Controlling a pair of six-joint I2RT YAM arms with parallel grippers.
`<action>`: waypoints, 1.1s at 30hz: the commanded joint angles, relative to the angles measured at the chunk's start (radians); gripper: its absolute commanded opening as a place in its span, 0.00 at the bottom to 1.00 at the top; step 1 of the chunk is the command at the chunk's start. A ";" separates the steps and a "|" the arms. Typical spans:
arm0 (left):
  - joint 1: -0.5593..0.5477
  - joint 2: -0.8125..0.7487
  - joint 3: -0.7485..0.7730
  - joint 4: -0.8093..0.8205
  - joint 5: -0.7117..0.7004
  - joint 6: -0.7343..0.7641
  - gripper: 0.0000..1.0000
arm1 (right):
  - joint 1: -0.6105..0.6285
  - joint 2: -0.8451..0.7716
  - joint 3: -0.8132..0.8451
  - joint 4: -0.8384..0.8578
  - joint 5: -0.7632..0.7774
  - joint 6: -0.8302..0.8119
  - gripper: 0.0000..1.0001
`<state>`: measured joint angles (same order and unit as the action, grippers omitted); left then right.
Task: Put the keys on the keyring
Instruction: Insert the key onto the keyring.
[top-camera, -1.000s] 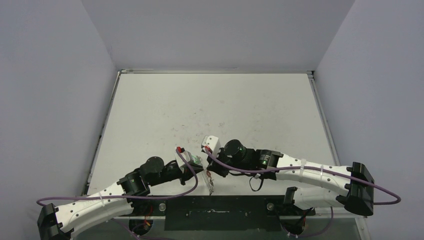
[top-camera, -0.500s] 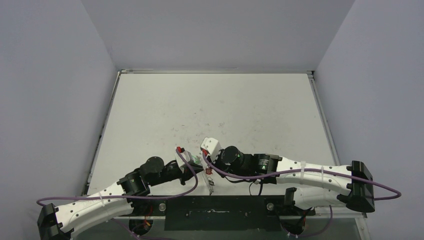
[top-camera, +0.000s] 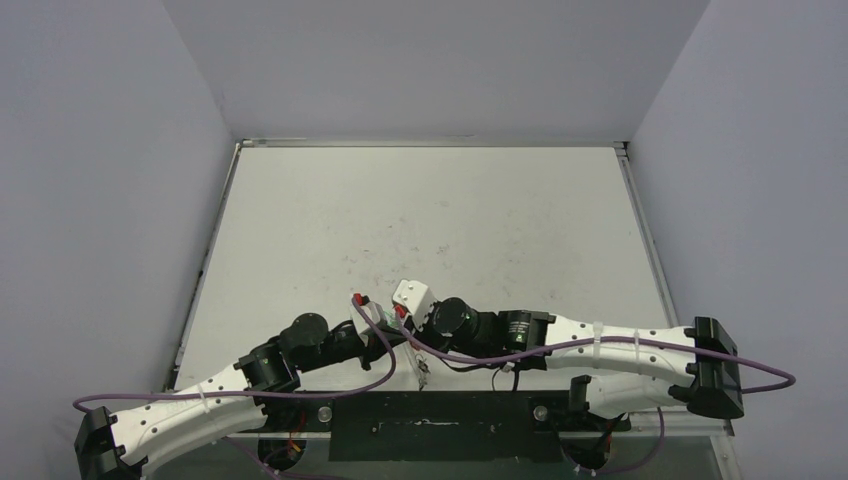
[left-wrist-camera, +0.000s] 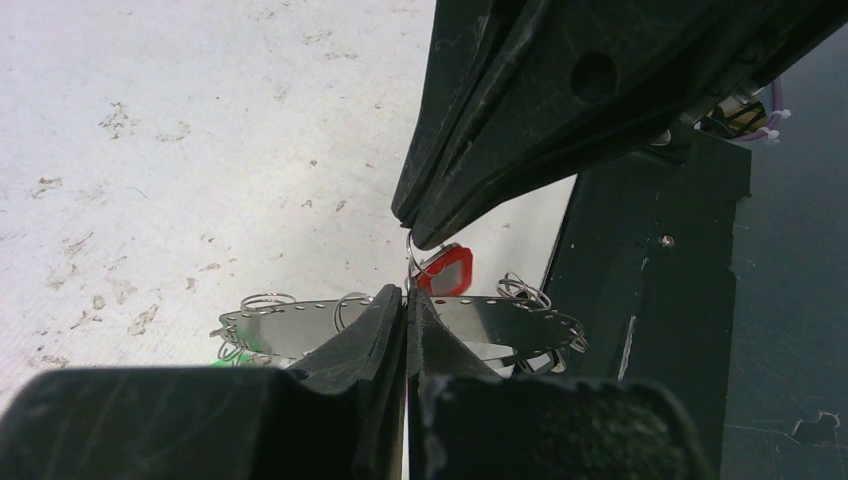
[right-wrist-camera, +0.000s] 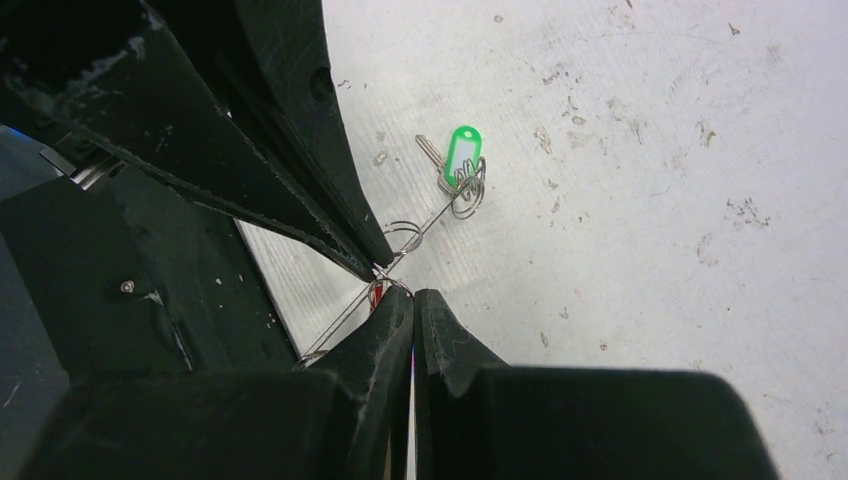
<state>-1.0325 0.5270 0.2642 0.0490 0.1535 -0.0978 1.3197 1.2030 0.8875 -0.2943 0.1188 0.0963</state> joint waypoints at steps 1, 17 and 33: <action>-0.002 -0.005 0.028 0.069 -0.006 -0.011 0.00 | 0.024 0.024 0.058 -0.011 0.073 -0.015 0.00; -0.001 -0.005 0.028 0.071 -0.006 -0.013 0.00 | 0.076 0.097 0.099 -0.094 0.221 -0.007 0.00; -0.002 -0.002 0.021 0.078 -0.011 -0.019 0.00 | 0.123 0.057 0.064 -0.067 0.198 -0.027 0.00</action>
<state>-1.0325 0.5278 0.2642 0.0521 0.1417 -0.1112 1.4193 1.2812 0.9520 -0.3695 0.3244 0.0956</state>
